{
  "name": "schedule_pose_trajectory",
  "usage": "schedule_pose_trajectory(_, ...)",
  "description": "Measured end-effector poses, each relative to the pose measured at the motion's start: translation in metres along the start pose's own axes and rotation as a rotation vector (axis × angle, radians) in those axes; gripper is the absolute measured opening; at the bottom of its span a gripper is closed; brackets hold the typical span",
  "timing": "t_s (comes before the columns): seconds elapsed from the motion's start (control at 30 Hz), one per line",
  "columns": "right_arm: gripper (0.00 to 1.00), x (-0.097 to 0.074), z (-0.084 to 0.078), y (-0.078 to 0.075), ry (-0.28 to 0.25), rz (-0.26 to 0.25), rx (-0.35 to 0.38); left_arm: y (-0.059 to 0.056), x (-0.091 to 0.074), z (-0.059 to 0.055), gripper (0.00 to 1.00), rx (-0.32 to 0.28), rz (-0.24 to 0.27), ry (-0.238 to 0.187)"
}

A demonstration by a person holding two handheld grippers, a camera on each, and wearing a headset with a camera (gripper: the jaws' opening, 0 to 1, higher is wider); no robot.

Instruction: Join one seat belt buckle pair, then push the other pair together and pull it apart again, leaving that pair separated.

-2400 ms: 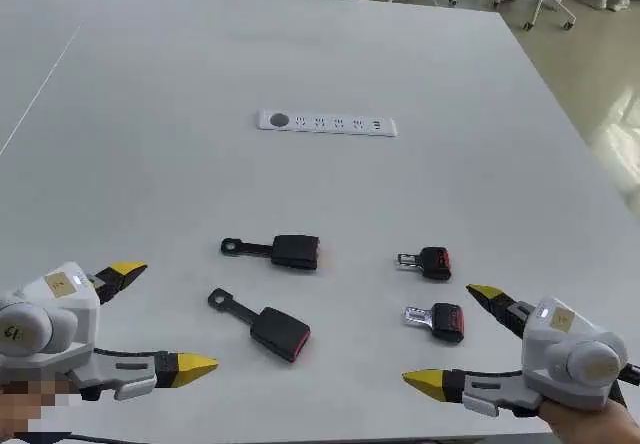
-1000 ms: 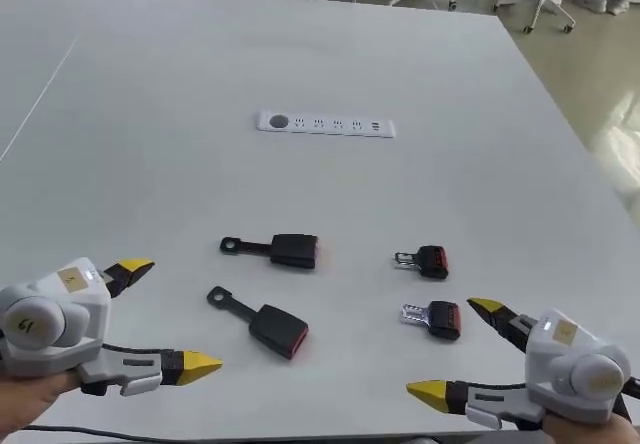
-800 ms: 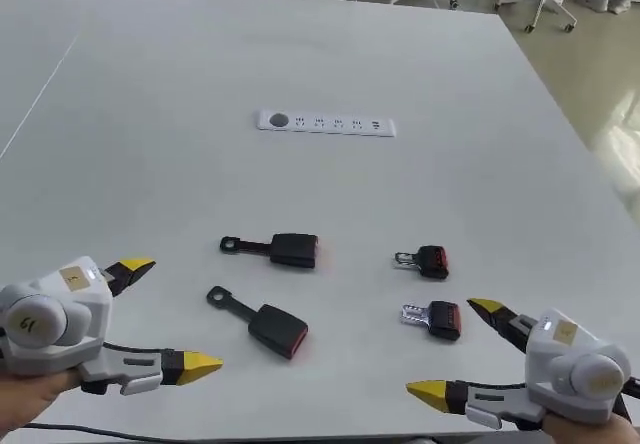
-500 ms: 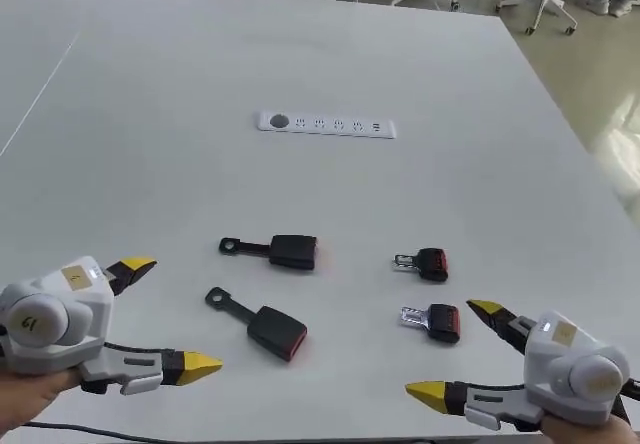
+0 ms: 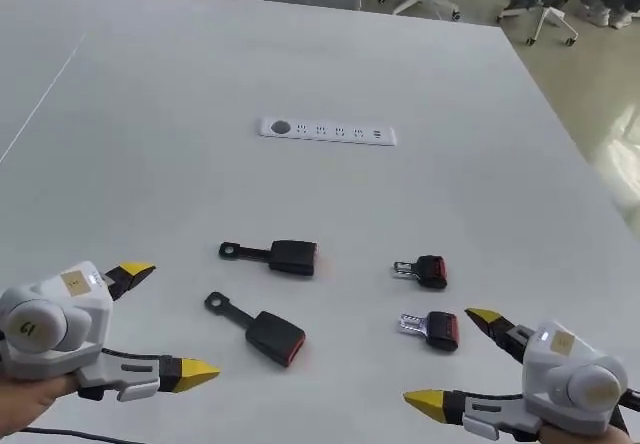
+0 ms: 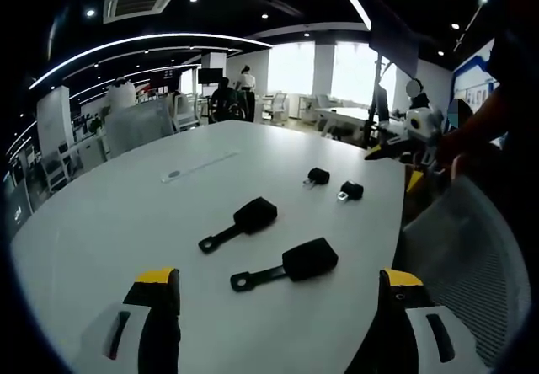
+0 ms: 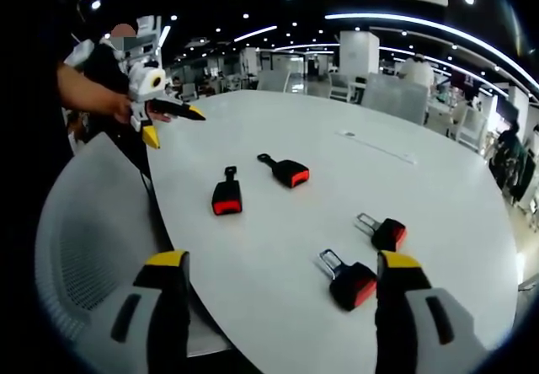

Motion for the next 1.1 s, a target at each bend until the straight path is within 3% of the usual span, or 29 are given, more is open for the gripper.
schedule_pose_trajectory(0.67,0.94,-0.002,0.000,-0.006,0.003,0.002,-0.002,0.001,0.005,0.004,1.00,0.024,-0.012,0.005)
schedule_pose_trajectory(1.1,0.93,0.001,-0.003,-0.022,0.019,0.002,0.004,0.000,0.023,0.007,0.99,0.083,-0.053,0.036)
Point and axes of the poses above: the centre of the closed fingertips' face, and the gripper's own axes: x roughly forward along the fingers, y roughly to its left, z roughly out of its top, the point moved 4 cm from there along -x, roughly backward along the fingers, and after that the axes turned 2 degrees about z, right-handed, at the moved point
